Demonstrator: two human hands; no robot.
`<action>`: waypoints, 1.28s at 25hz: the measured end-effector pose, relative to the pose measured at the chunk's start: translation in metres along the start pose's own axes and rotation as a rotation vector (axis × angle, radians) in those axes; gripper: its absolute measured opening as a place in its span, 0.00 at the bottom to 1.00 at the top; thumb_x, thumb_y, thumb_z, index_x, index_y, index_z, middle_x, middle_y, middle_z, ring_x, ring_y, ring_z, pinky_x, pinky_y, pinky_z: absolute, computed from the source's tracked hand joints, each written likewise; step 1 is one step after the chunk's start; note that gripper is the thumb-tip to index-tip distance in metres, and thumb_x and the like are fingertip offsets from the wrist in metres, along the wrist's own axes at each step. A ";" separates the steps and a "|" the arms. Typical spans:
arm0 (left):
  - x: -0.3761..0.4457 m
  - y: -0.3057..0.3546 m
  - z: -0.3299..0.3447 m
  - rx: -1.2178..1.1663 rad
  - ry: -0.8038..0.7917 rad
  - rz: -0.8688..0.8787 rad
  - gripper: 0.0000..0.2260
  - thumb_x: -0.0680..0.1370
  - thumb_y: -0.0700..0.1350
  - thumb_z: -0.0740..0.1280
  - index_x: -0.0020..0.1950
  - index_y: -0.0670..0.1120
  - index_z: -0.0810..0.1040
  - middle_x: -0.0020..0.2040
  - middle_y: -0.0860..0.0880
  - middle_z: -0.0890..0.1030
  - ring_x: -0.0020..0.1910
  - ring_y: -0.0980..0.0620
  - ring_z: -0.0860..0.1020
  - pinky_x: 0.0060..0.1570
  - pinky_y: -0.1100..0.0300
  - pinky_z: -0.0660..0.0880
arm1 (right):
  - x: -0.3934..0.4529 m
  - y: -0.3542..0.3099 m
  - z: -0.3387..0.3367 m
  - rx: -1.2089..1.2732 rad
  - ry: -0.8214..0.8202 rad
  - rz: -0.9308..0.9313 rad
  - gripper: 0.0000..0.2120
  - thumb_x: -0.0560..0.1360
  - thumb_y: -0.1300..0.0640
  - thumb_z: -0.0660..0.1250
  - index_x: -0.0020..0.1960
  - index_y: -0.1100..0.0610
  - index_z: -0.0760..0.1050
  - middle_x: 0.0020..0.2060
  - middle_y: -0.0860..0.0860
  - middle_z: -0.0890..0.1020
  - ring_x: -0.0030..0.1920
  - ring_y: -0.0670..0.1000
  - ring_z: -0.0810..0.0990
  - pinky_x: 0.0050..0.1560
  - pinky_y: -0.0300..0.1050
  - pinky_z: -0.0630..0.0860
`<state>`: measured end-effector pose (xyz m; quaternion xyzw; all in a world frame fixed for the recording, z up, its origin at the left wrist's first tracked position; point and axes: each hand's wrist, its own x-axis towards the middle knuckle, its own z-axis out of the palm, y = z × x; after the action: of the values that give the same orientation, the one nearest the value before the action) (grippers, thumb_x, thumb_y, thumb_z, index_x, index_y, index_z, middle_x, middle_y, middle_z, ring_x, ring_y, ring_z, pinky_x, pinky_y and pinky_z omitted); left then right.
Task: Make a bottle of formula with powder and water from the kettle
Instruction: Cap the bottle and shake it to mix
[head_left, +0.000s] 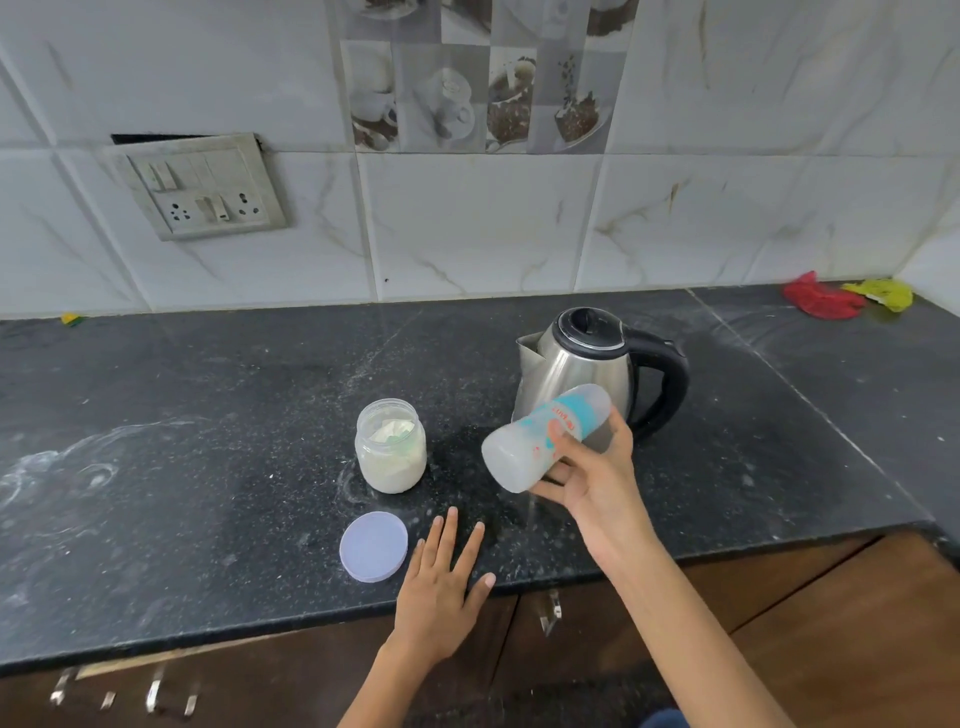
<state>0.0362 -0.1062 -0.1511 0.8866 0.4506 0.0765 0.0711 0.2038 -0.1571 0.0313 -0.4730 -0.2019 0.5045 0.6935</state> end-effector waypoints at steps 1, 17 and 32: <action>-0.001 0.001 0.002 -0.007 0.021 0.001 0.27 0.81 0.61 0.41 0.72 0.51 0.65 0.69 0.44 0.72 0.69 0.45 0.65 0.68 0.53 0.59 | -0.004 0.003 0.002 -0.035 -0.023 0.030 0.42 0.64 0.63 0.74 0.70 0.42 0.60 0.59 0.58 0.79 0.52 0.59 0.85 0.42 0.60 0.83; 0.000 -0.001 0.004 -0.028 -0.033 0.011 0.26 0.81 0.61 0.42 0.72 0.51 0.64 0.71 0.46 0.69 0.70 0.45 0.66 0.69 0.56 0.48 | -0.008 -0.007 0.000 -0.025 -0.116 0.026 0.38 0.67 0.64 0.73 0.70 0.44 0.60 0.55 0.58 0.83 0.52 0.60 0.85 0.44 0.60 0.83; 0.002 -0.004 0.006 -0.060 -0.027 0.025 0.26 0.81 0.62 0.42 0.74 0.54 0.60 0.69 0.45 0.71 0.73 0.45 0.63 0.70 0.56 0.47 | -0.008 0.002 0.009 0.032 -0.050 0.073 0.34 0.68 0.55 0.73 0.71 0.44 0.63 0.58 0.56 0.82 0.53 0.59 0.85 0.45 0.60 0.82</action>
<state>0.0355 -0.1028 -0.1579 0.8906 0.4360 0.0788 0.1029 0.1930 -0.1598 0.0355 -0.4562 -0.1937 0.5443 0.6768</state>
